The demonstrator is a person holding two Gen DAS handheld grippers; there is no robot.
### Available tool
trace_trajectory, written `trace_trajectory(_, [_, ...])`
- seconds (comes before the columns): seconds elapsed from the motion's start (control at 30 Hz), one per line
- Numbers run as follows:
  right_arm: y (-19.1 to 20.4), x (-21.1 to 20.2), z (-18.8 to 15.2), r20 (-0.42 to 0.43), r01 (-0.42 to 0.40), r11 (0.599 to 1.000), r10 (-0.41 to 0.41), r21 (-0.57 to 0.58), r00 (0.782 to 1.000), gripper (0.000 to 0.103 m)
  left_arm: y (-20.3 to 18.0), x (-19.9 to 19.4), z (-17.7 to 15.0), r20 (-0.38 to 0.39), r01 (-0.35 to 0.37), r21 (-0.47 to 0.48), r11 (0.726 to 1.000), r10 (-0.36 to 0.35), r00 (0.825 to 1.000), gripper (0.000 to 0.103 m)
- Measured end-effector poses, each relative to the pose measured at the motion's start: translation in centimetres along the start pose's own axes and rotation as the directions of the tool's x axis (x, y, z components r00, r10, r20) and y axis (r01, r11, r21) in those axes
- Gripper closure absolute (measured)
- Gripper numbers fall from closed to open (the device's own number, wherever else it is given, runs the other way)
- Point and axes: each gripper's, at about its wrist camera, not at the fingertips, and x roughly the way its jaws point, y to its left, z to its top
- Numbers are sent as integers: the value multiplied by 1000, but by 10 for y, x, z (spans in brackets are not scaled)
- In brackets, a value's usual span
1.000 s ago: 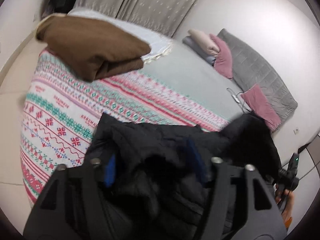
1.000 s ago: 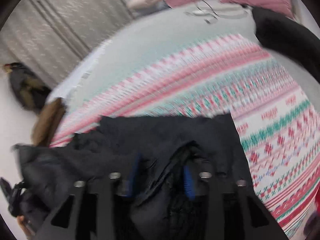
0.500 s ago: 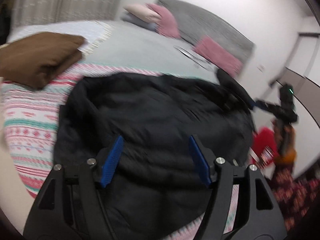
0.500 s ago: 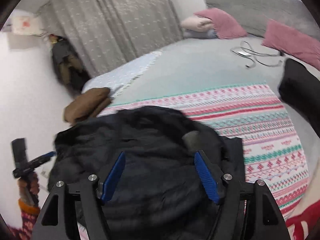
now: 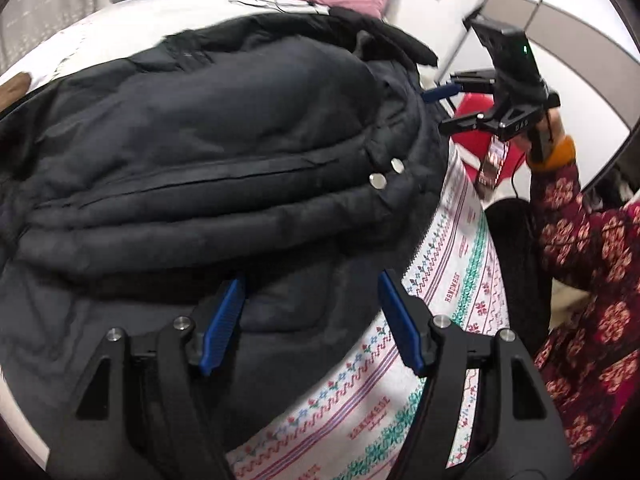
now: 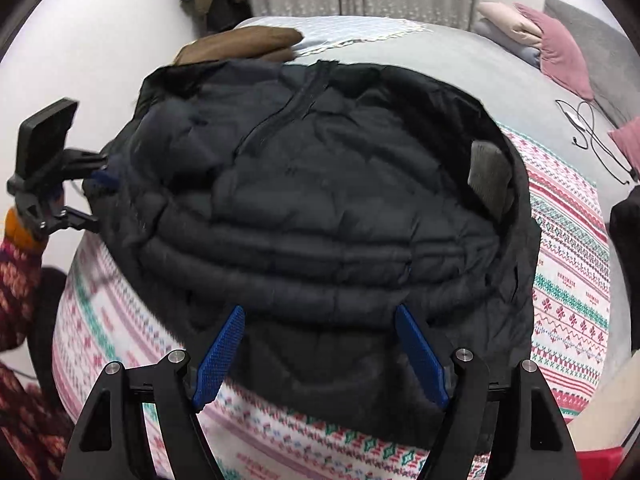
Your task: Fold large clothes
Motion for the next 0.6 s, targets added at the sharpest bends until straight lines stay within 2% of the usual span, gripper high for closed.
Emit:
trace_trajectory(0.13, [3, 18, -2, -64, -11, 1000, 11, -3, 998, 24, 0, 8, 15, 7, 6, -3, 1000, -6, 1000, 34])
trace_trajectory(0.23, [6, 38, 13, -88, -23, 1000, 23, -1, 996, 24, 11, 6, 28, 47, 20, -44, 999, -18, 999, 34])
trace_trajectory(0.3, [3, 43, 26, -46, -54, 998, 56, 41, 997, 24, 27, 4, 37, 95, 32, -100, 994, -22, 995, 34])
trace_trajectory(0.37, [-6, 47, 39, 14, -91, 991, 91, 95, 996, 24, 45, 5, 45, 161, 16, -187, 982, 14, 987, 34])
trace_trajectory(0.43, [-19, 51, 54, 108, -96, 983, 80, 156, 991, 24, 72, -1, 51, 250, -13, -300, 954, 92, 964, 34])
trace_trajectory(0.47, [-27, 52, 62, 149, -79, 978, 51, 193, 988, 24, 86, -4, 51, 300, -21, -363, 932, 138, 944, 34])
trace_trajectory(0.5, [-32, 52, 68, 174, -65, 974, 27, 216, 984, 24, 106, -10, 50, 355, -19, -447, 894, 197, 914, 34])
trace_trajectory(0.53, [-42, 50, 75, 224, -42, 965, -18, 257, 974, 24, 117, -13, 47, 377, -19, -500, 866, 238, 895, 34])
trace_trajectory(0.57, [-52, 47, 81, 279, -27, 954, -60, 300, 958, 24, 131, -19, 43, 393, -24, -576, 817, 302, 868, 34])
trace_trajectory(0.6, [-62, 43, 84, 327, -19, 938, -102, 346, 940, 24, 146, -27, 34, 394, -37, -667, 744, 393, 831, 34])
